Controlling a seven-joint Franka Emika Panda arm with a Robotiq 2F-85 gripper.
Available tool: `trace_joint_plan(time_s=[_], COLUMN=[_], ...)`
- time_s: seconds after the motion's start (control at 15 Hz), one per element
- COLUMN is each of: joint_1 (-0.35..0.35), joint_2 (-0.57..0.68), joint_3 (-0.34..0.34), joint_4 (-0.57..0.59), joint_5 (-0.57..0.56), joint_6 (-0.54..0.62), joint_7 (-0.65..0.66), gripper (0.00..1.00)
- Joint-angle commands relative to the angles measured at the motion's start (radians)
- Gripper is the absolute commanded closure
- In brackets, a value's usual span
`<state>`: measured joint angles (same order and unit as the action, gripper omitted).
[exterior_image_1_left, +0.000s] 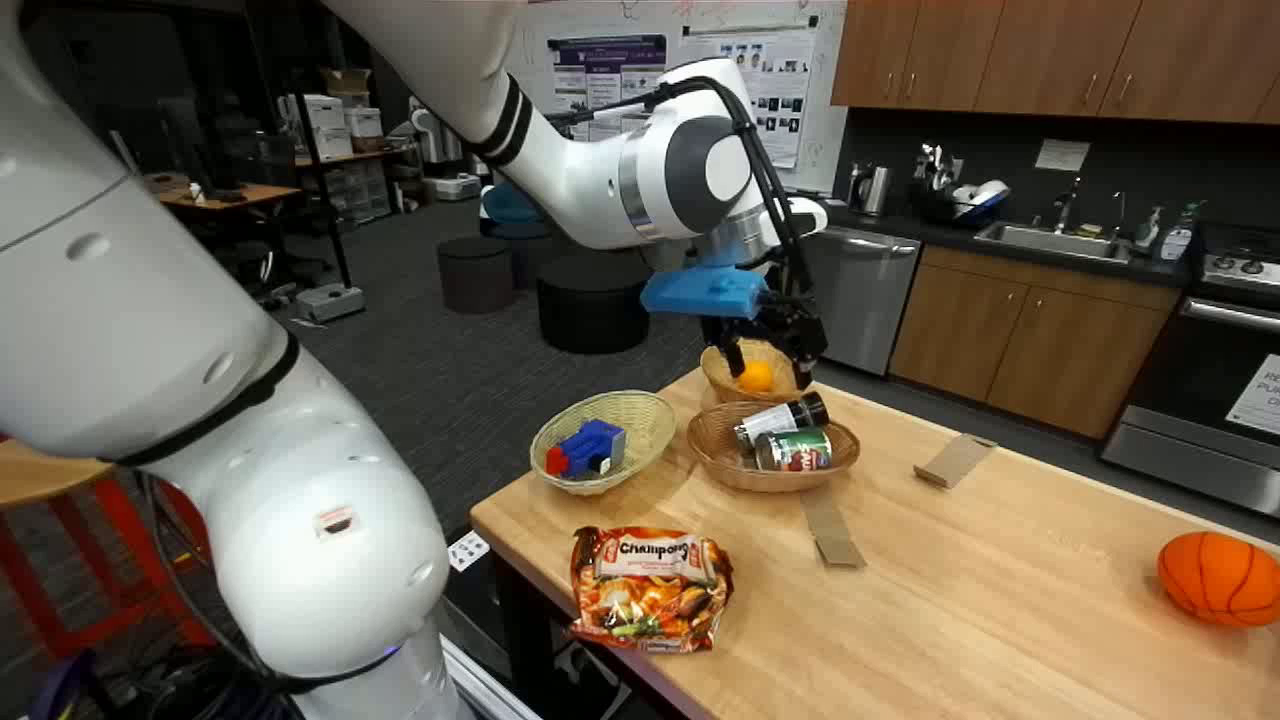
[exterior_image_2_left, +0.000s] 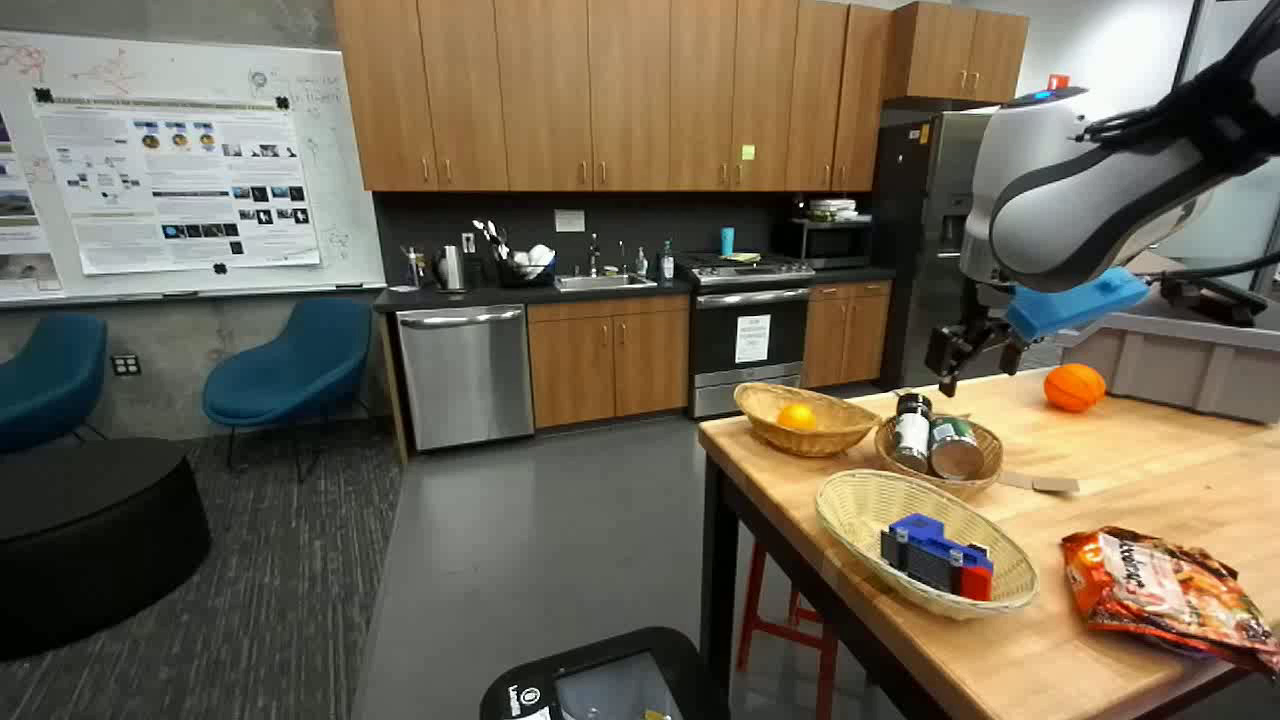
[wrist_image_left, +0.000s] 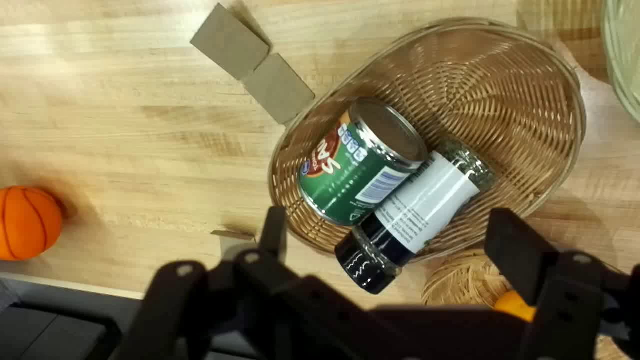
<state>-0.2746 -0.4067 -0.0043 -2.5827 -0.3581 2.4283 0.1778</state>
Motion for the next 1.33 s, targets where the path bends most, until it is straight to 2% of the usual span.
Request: trace_joint_plan(time_s=[0.0,0.13,0.53,0.8,1.0,1.27], joint_1=[0.013,0.012,-0.036,-0.043,-0.040,0.002], joint_2=[0.000,0.022,-0.055,-0.066,-0.071,-0.043], joint_3=[-0.013,-0.013,-0.038,-0.066,-0.081,-0.092], joint_4=[0.002,0.010,-0.004,-0.017,-0.021,-0.011], joint_5=[-0.006,-0.019,-0.067,-0.060,-0.050,0.008], joint_6=[-0.004,-0.006,-0.018,-0.012,-0.002,0.029], joint_7=[0.004,-0.006,0.010,-0.014,-0.027,-0.053], gripper=[0.00,0.00,0.00,0.00,0.00,0.00])
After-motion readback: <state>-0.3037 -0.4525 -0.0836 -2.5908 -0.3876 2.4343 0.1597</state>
